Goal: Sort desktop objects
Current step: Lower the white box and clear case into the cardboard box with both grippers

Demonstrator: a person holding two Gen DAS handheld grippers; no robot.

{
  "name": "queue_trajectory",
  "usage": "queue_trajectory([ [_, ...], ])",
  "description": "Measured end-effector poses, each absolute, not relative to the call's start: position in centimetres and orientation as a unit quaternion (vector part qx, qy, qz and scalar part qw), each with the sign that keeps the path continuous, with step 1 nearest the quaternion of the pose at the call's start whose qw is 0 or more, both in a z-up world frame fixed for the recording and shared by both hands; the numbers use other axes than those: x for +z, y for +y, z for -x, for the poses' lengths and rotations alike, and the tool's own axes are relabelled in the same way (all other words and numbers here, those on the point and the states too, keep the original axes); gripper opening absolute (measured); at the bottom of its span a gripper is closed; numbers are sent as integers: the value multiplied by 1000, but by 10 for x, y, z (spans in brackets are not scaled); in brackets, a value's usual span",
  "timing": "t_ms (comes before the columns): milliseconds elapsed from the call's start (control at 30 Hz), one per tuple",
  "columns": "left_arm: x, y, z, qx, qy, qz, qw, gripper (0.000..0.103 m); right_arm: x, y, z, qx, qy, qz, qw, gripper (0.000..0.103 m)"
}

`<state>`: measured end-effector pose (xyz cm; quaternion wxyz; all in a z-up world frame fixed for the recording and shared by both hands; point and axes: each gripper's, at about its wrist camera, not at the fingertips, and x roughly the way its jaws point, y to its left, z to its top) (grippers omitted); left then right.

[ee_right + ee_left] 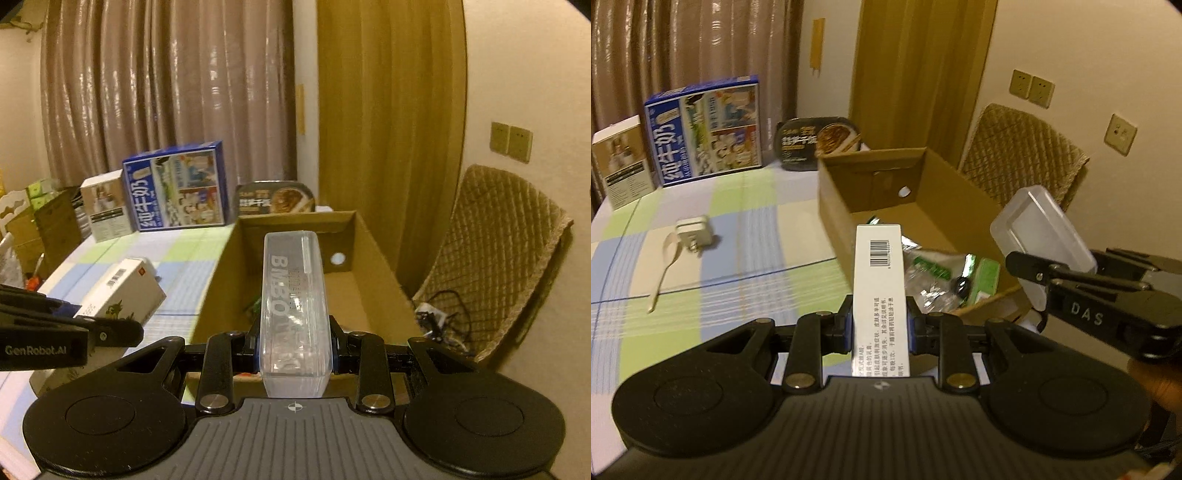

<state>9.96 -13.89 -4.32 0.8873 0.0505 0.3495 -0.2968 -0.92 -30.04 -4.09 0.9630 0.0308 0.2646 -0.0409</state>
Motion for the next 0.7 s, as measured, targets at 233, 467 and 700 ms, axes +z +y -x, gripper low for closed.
queue_trajectory([
  [233,-39,-167,-109,-314,348,-48,882,21,-44,-320,3,-47,270,-32,961,28],
  [467,-37,-187,-120,-324,347,-44,879,21,-47,-336,-4,-52,273,-34,960,28],
  [700,-36,-200,-134,-329,350,-32,877,21,-45,-347,-15,-55,271,-33,960,28],
])
